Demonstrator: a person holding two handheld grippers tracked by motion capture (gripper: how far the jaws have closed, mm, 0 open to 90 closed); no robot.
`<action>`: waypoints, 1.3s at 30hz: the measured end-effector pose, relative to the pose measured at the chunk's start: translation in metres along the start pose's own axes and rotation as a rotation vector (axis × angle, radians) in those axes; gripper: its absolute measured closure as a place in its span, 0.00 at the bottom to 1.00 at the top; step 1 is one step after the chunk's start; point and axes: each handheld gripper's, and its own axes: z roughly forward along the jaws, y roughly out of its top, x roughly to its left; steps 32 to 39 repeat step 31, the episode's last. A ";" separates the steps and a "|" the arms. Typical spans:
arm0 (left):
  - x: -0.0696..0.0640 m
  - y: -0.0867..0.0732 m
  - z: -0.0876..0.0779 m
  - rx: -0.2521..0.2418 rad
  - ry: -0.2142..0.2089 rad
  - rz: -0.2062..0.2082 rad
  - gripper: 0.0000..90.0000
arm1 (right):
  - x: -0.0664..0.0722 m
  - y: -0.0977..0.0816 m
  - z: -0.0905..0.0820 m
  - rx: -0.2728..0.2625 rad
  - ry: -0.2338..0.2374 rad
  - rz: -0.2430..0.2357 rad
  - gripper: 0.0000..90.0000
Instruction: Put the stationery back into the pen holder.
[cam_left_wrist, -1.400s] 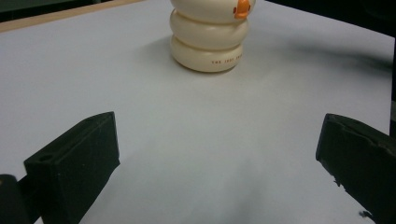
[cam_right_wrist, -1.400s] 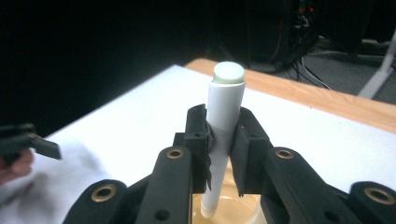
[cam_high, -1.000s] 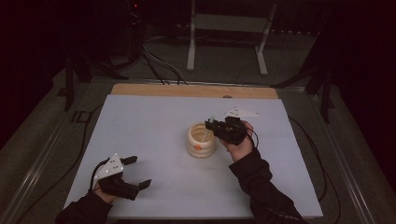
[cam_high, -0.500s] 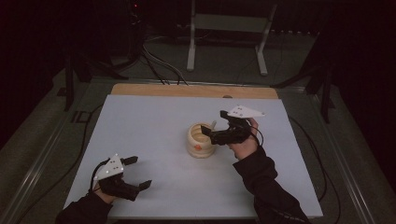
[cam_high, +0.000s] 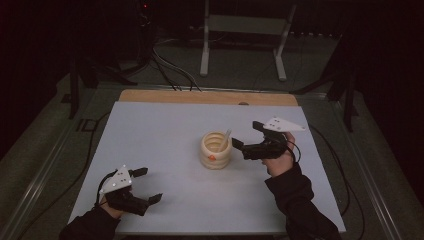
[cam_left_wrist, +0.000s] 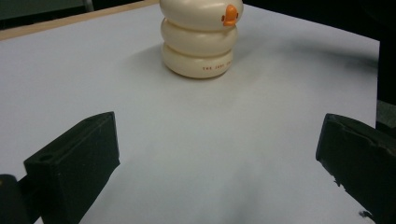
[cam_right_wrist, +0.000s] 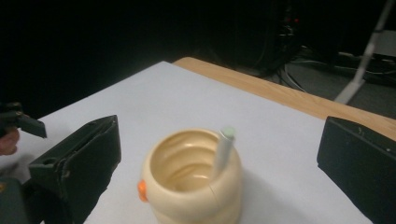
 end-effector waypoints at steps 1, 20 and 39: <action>0.000 0.000 0.000 0.000 -0.001 0.000 0.00 | -0.002 -0.002 -0.002 0.004 0.003 0.006 0.00; 0.000 -0.001 0.000 0.001 -0.013 0.002 0.00 | -0.011 -0.068 -0.025 0.049 -0.035 0.041 0.00; 0.000 -0.003 -0.002 -0.001 -0.022 0.006 0.00 | -0.015 -0.117 -0.048 0.071 -0.067 -0.003 0.00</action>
